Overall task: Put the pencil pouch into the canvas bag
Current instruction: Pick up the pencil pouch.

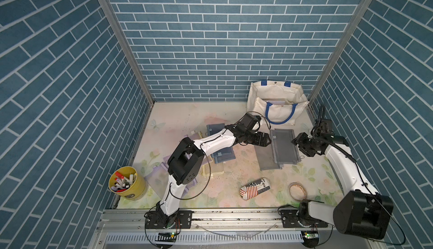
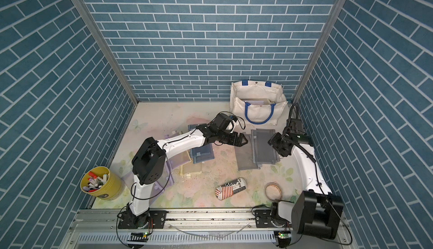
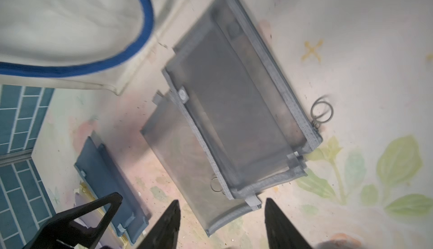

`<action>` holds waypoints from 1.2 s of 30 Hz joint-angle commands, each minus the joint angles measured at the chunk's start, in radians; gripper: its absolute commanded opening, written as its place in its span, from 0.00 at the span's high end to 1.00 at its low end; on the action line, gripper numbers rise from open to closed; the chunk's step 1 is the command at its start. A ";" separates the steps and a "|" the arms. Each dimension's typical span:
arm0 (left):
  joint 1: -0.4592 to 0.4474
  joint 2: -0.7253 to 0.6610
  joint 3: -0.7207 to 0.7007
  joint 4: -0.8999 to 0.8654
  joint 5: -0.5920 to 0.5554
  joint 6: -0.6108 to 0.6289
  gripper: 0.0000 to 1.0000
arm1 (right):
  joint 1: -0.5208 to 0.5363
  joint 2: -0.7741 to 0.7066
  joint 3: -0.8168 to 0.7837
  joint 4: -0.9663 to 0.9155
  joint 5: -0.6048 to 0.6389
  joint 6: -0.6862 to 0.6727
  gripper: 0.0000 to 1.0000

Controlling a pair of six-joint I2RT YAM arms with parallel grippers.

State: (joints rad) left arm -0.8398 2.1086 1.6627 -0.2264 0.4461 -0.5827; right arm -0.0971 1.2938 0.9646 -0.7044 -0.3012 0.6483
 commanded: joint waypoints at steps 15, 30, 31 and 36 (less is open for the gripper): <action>-0.031 0.275 0.226 0.087 0.039 -0.158 0.21 | -0.123 0.360 0.076 0.201 -0.076 -0.138 0.49; -0.050 0.404 0.315 0.120 0.052 -0.215 0.37 | -0.148 0.508 0.086 0.378 -0.306 -0.174 0.52; -0.052 0.408 0.319 0.122 0.052 -0.218 0.41 | -0.148 0.510 0.081 0.384 -0.322 -0.174 0.52; -0.054 0.420 0.325 0.131 0.058 -0.221 0.57 | -0.147 0.511 0.061 0.404 -0.386 -0.167 0.55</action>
State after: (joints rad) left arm -0.8871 2.5023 1.9667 -0.1104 0.4953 -0.8005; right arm -0.2451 1.7962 1.0428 -0.3305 -0.6117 0.5159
